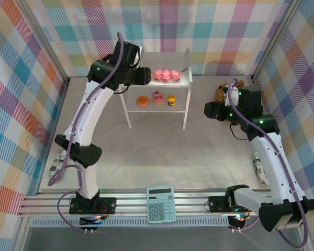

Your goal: Place and organize the plastic toys onto the shelf

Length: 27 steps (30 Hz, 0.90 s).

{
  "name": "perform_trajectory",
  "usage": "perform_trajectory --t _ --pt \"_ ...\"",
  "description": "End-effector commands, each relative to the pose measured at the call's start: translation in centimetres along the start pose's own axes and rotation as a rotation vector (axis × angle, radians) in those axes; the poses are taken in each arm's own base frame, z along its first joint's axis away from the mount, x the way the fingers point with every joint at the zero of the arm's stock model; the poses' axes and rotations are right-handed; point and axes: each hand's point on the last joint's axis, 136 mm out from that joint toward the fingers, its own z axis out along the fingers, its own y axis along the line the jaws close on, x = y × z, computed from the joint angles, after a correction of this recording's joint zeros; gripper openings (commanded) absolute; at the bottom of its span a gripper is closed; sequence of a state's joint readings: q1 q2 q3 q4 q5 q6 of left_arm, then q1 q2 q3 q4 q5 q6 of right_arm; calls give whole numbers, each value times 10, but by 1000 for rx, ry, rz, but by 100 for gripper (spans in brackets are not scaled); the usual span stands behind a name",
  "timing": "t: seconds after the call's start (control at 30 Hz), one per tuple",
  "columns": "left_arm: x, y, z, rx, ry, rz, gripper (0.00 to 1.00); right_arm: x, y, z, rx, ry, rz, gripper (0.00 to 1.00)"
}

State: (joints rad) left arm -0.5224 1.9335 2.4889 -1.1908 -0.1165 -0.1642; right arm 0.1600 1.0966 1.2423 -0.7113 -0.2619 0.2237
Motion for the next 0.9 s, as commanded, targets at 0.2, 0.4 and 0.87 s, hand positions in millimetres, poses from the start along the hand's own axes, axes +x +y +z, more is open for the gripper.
perform_trajectory --t 0.2,0.4,0.87 --pt "-20 7 -48 -11 -145 -10 58 -17 11 -20 -14 -63 -28 62" --pt "-24 4 -62 3 -185 -7 57 -32 27 -31 -68 -94 -45 61" --pt "8 22 -91 -74 -232 43 57 -106 124 -70 -362 -176 -149 59"
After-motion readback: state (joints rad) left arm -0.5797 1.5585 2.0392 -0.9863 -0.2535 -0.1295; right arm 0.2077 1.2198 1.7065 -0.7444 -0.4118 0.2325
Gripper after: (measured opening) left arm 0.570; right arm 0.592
